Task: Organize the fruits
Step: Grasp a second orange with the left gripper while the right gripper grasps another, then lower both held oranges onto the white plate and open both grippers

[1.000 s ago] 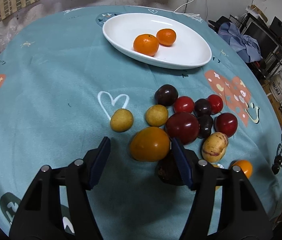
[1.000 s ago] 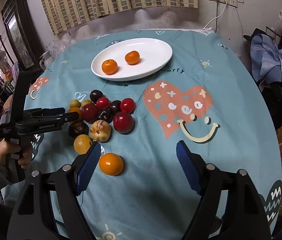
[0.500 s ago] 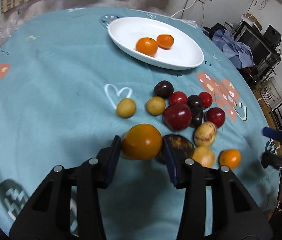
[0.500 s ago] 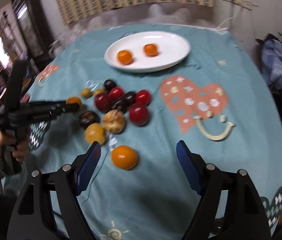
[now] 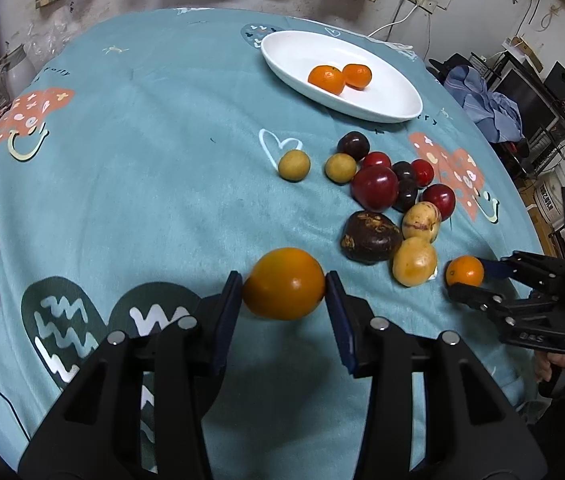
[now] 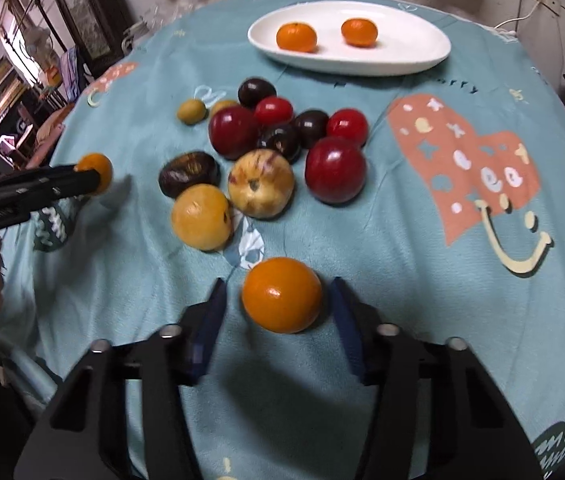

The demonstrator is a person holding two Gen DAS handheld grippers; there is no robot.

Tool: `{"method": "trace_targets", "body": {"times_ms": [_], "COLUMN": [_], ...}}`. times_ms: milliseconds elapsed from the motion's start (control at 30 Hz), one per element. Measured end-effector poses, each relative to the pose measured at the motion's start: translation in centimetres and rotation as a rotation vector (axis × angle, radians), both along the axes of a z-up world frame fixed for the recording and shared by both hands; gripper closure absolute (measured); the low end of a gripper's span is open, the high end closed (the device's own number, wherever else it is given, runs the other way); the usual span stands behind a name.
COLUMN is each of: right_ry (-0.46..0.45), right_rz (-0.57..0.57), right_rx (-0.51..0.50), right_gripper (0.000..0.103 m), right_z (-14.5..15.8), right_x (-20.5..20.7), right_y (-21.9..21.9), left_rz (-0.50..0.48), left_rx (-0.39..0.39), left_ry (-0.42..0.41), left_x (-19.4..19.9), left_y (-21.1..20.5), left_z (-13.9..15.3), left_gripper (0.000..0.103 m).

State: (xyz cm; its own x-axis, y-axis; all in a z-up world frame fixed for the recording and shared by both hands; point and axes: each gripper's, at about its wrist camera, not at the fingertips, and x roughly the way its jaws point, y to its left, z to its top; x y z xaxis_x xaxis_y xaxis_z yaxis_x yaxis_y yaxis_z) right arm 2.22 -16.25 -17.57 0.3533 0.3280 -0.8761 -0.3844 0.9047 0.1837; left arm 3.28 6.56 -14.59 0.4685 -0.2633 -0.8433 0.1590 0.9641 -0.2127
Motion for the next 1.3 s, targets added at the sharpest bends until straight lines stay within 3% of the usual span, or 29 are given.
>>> {"method": "trace_targets", "body": {"times_ms": [300,467,667,800,900,1133,1167,1200,1300], "right_ry": [0.010,-0.050,-0.178,-0.224,-0.237,-0.193,-0.171,-0.167,-0.236], "right_rz": [-0.041,-0.094,-0.159,-0.166,-0.154,-0.122,-0.125,-0.134,-0.157], "right_rx": [0.086,0.086,0.122,0.136,0.129,0.078,0.079,0.079,0.092], "right_gripper": [0.064,0.064,0.064,0.064,0.064,0.063,0.054,0.036,0.034], "right_z": [0.6,2.5,6.7,7.5,7.0,4.3,3.9,3.8,4.9], "right_x": [-0.4,1.0,8.7,13.5,16.8,20.2,20.7,20.9,20.5], "right_y": [-2.0,-4.2,-5.6,-5.0,-4.0,-2.2,-2.0,-2.0,-2.0], "left_rz": [-0.049,-0.108,-0.132,-0.127,-0.115,-0.089,-0.080,-0.073,-0.037], "left_rx": [0.008,0.009,0.014,0.035,0.035,0.037,0.039,0.038,0.016], "left_ry": [0.026,0.003,-0.102,-0.155,-0.157,-0.109,-0.101,-0.096,-0.117], "left_x": [0.2,2.7,10.9,17.0,20.7,26.5,26.8,27.0,26.6], "left_y": [-2.1,-4.4,-6.5,-7.5,-8.0,-8.5,-8.4,-8.3,-7.6], "left_z": [-0.4,0.4,3.7,5.2,5.0,1.9,1.5,1.3,1.6], "left_gripper": [0.060,0.060,0.060,0.059,0.060,0.059,0.059,0.056,0.041]}}
